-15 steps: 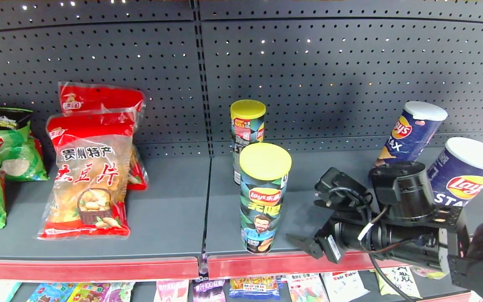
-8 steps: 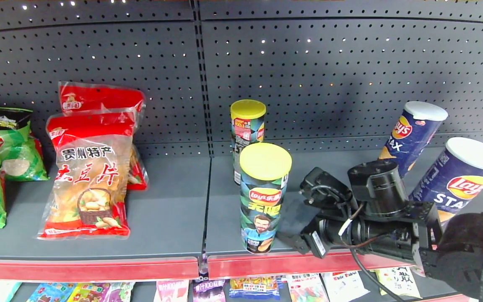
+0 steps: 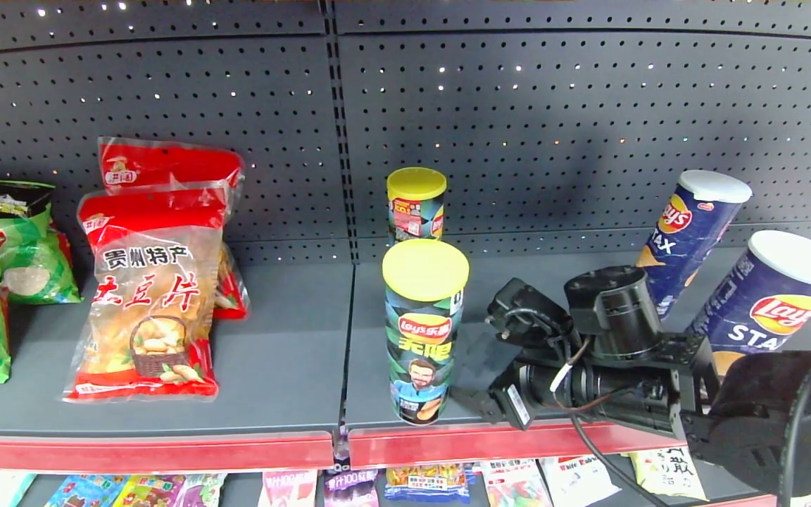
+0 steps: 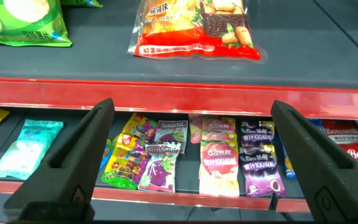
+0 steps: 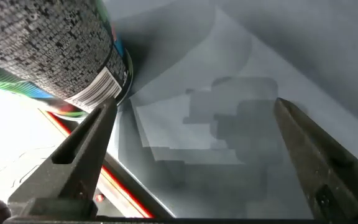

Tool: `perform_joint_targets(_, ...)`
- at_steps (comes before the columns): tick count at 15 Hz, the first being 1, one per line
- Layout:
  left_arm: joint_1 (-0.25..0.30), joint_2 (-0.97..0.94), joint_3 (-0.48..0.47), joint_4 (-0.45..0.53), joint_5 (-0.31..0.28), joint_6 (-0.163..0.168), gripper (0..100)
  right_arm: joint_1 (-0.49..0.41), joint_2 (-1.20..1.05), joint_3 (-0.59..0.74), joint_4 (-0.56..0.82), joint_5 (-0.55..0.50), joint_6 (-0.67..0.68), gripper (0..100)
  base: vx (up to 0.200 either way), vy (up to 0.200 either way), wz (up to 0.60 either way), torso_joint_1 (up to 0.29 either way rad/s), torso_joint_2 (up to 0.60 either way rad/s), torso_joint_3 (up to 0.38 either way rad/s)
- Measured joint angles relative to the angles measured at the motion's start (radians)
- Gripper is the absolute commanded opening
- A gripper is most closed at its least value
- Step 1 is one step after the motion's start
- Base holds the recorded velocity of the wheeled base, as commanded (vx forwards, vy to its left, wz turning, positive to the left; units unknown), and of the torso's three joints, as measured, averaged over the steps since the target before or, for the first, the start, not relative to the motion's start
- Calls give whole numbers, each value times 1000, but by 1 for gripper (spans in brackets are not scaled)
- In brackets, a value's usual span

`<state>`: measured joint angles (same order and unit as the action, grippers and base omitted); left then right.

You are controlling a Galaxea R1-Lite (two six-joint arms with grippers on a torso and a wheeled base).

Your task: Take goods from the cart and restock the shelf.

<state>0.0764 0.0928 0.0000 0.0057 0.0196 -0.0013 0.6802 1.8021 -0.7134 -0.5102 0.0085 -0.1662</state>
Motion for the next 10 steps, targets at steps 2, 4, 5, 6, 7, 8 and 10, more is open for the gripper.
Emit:
perform_joint_targets(2,0,0,0,0,0,0,100,0,3,-3,0,0,0,100,0,0,0,0,0,0)
perform_joint_targets(4,0,0,0,0,0,0,100,1,6,-7,0,0,0,100,0,0,0,0,0,0)
perform_joint_targets(5,0,0,0,0,0,0,100,3,7,-9,0,0,0,100,0,0,0,0,0,0)
perform_joint_targets(6,0,0,0,0,0,0,100,7,9,-13,0,0,-1,100,0,0,0,0,0,0)
perform_joint_targets(7,0,0,0,0,0,0,100,9,11,-17,0,0,0,100,0,0,0,0,0,0)
perform_joint_targets(8,0,0,0,0,0,0,100,10,13,-20,0,0,0,100,0,0,0,0,0,0)
perform_joint_targets(10,0,0,0,0,0,0,100,11,15,-23,0,0,1,100,0,0,0,0,0,0)
